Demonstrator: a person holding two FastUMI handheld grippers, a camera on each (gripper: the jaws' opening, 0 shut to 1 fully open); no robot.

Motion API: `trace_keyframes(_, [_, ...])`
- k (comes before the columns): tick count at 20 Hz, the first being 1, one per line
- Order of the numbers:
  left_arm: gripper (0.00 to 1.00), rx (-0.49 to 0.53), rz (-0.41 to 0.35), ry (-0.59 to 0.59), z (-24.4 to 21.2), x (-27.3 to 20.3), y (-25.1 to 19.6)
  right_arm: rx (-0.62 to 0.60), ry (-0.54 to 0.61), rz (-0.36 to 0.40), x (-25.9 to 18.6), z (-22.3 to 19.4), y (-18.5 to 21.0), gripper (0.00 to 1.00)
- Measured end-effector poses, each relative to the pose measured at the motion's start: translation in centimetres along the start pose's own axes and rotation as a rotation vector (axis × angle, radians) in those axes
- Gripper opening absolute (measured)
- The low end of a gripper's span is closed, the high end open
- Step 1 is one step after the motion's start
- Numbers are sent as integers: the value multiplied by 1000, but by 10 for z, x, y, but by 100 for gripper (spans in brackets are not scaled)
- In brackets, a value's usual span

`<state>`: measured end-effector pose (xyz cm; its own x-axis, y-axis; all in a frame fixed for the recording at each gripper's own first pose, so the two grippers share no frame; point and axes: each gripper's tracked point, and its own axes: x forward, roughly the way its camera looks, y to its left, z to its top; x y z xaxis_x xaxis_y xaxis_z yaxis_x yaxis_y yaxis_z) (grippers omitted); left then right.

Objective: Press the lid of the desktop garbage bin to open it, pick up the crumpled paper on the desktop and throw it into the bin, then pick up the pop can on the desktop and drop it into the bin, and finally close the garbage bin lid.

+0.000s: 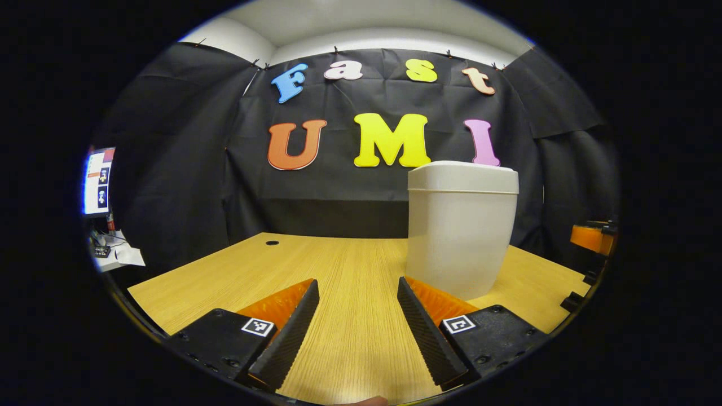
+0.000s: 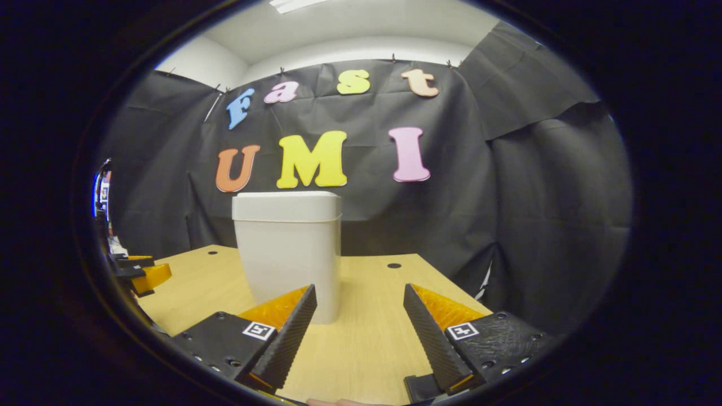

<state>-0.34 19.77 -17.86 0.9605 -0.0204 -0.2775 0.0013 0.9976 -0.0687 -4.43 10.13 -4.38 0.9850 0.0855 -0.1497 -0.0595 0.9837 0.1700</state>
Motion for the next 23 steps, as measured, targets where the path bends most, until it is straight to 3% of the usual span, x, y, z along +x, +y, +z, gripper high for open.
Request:
trace_keyframes(3, [93, -39, -20, -50, 12, 8, -9, -2, -1, 49, 10, 6, 2, 95])
trace_keyframes(11, [93, -11, 17, -67, 16, 8, -6, -50, -55, 152, 24, 14, -2, 94])
trace_keyframes(23, [93, 8, 66, -45, 16, 17, 1, 9, -56, 130, 15, -1, -36, 94])
